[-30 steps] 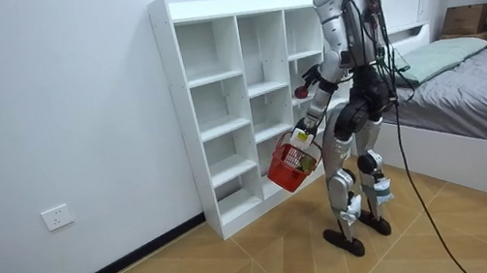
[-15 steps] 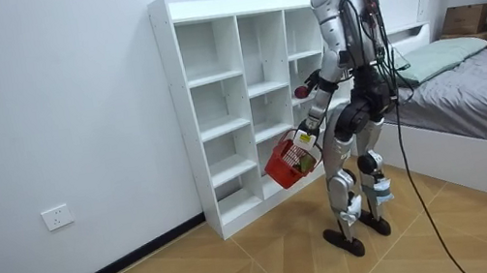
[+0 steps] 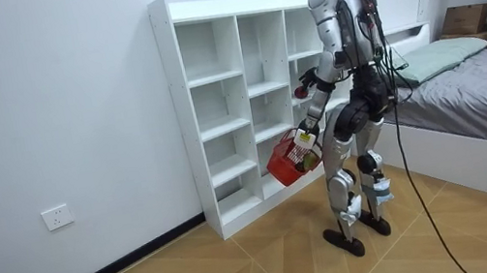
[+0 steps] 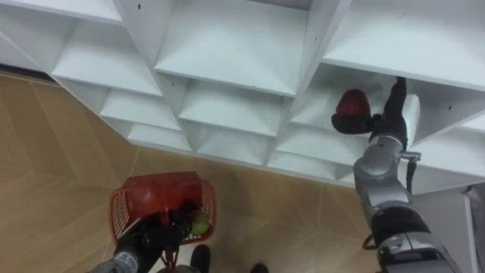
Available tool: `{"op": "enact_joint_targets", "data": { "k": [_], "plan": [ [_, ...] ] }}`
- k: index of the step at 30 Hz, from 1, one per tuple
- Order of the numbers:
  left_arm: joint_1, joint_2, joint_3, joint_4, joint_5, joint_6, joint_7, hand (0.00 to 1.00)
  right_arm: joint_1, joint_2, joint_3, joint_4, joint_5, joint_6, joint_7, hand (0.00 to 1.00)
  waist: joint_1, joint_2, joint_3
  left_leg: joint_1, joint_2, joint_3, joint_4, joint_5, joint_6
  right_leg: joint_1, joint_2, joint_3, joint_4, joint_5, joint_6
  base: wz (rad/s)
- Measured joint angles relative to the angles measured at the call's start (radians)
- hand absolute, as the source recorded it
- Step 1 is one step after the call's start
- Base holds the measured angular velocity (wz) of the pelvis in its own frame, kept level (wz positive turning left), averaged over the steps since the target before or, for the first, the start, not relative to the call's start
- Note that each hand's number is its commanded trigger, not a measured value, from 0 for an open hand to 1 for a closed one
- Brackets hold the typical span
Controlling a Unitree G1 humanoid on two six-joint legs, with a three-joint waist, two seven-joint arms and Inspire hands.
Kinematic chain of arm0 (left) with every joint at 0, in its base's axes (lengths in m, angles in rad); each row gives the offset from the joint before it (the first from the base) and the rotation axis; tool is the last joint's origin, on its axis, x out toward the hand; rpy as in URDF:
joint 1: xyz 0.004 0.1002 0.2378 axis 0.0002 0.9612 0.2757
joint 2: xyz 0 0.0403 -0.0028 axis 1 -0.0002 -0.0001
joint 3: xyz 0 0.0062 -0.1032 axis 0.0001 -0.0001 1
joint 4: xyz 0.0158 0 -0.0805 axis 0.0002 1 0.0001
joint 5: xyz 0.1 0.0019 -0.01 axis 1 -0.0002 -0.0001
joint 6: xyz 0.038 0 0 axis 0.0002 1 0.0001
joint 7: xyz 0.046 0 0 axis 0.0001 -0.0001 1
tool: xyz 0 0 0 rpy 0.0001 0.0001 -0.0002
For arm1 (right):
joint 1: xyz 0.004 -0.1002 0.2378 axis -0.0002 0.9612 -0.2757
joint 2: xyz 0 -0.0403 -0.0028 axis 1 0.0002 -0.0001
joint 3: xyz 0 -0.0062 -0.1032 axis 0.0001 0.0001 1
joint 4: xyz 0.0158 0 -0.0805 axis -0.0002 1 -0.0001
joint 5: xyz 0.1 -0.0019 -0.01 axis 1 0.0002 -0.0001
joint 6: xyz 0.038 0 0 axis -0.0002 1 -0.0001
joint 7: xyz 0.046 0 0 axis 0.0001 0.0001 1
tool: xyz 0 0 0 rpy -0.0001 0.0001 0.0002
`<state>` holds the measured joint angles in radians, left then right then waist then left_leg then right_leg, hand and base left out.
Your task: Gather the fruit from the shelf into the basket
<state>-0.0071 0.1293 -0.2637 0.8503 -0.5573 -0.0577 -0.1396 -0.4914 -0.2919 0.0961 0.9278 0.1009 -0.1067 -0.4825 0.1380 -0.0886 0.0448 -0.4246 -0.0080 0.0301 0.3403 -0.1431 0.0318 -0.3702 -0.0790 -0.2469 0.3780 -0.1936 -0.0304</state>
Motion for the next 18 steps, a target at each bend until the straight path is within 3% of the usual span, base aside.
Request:
{"op": "enact_joint_targets", "data": {
  "k": [18],
  "plan": [
    [-0.011,-0.008,0.0,0.029,0.0,-0.001,-0.02,1.0,0.0,0.0,0.0,-0.007,-0.037,0.0,-0.04,0.0,0.004,0.002,-0.0008,0.005,-0.005,0.001,0.005,0.011,0.004,0.001,-0.008,0.002,0.017,0.0,-0.001,0.0]
  ]
}}
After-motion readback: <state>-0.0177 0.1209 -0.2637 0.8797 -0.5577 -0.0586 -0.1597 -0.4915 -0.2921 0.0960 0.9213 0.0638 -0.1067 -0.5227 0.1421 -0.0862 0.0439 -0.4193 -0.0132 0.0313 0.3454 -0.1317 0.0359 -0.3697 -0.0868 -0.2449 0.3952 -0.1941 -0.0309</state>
